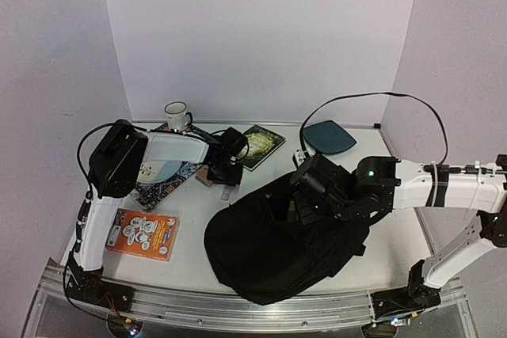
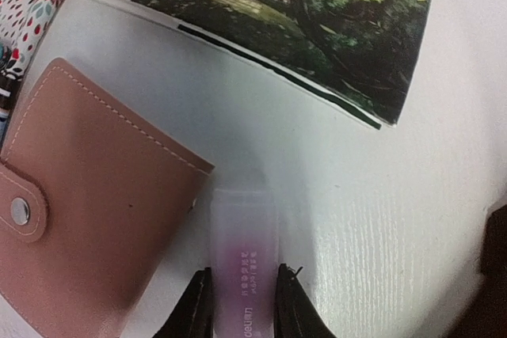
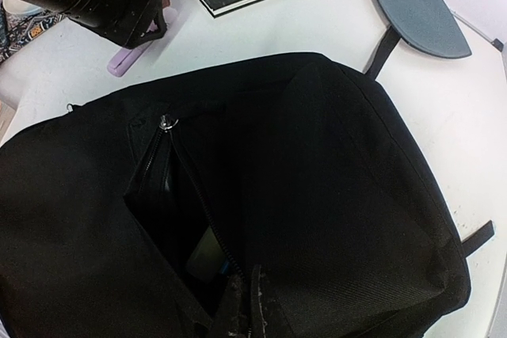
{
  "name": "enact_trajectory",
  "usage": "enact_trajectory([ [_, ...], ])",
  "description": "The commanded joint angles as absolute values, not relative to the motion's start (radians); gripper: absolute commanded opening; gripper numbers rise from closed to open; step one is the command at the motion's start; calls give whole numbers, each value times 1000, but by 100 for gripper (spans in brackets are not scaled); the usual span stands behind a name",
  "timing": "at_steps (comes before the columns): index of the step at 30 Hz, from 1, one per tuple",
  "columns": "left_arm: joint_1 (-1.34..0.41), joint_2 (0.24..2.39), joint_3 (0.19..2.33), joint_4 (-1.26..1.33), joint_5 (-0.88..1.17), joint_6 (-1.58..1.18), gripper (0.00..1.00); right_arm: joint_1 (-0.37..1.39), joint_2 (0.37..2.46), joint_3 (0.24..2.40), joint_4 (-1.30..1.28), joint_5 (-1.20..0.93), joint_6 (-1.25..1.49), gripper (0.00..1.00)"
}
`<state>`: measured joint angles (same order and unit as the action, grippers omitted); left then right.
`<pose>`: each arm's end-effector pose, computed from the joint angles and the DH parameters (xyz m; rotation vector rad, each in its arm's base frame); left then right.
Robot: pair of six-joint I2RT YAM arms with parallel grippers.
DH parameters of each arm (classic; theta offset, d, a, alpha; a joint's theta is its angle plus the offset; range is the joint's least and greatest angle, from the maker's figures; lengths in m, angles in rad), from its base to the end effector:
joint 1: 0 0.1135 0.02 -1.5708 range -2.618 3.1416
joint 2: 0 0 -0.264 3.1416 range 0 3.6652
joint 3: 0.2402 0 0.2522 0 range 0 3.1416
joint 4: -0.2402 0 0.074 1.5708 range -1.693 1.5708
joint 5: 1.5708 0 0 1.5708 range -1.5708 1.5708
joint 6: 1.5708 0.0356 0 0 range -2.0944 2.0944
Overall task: Pack the student bag
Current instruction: Pick up the pen at the center of the board, then place the pen in the lower front pocket of the bag.
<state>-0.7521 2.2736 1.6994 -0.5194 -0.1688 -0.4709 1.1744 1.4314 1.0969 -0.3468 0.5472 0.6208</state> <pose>0.3539 -0.3229 0.1354 0.3174 2.6316 -0.1865 0.1389 0.2839 0.2854 -0.3109 2.1467 0.4249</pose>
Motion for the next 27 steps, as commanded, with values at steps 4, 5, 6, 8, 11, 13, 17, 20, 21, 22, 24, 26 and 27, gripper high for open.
enact_trajectory([
  [4,-750,2143,1630,-508,-87,-472,10,1182,1468,1164,-366,601,592,0],
  [5,-750,2119,1620,-508,-77,-472,8,1182,1475,1168,-363,605,587,0],
  [6,-750,2098,1612,-507,-66,-473,7,1182,1481,1174,-360,609,582,0],
  [8,-750,2053,1593,-505,-46,-476,5,1181,1496,1181,-349,615,572,0],
  [11,-750,1993,1562,-502,-28,-484,2,1181,1516,1190,-329,624,558,0],
  [13,-751,1944,1537,-499,-15,-487,1,1180,1527,1194,-311,631,545,0],
  [17,-750,1863,1491,-498,25,-495,2,1181,1556,1205,-283,657,520,0],
  [20,-750,1806,1450,-494,78,-506,2,1179,1576,1217,-264,675,510,0],
  [21,-750,1787,1434,-491,100,-512,2,1179,1582,1222,-254,679,507,0],
  [22,-750,1767,1415,-487,128,-518,1,1178,1589,1225,-241,680,504,0],
  [24,-750,1736,1370,-471,188,-533,1,1174,1604,1234,-217,679,495,0],
  [26,-751,1697,1318,-446,248,-548,2,1169,1623,1250,-196,677,488,0],
  [27,-752,1681,1299,-437,281,-556,2,1167,1631,1258,-183,676,483,0],
])
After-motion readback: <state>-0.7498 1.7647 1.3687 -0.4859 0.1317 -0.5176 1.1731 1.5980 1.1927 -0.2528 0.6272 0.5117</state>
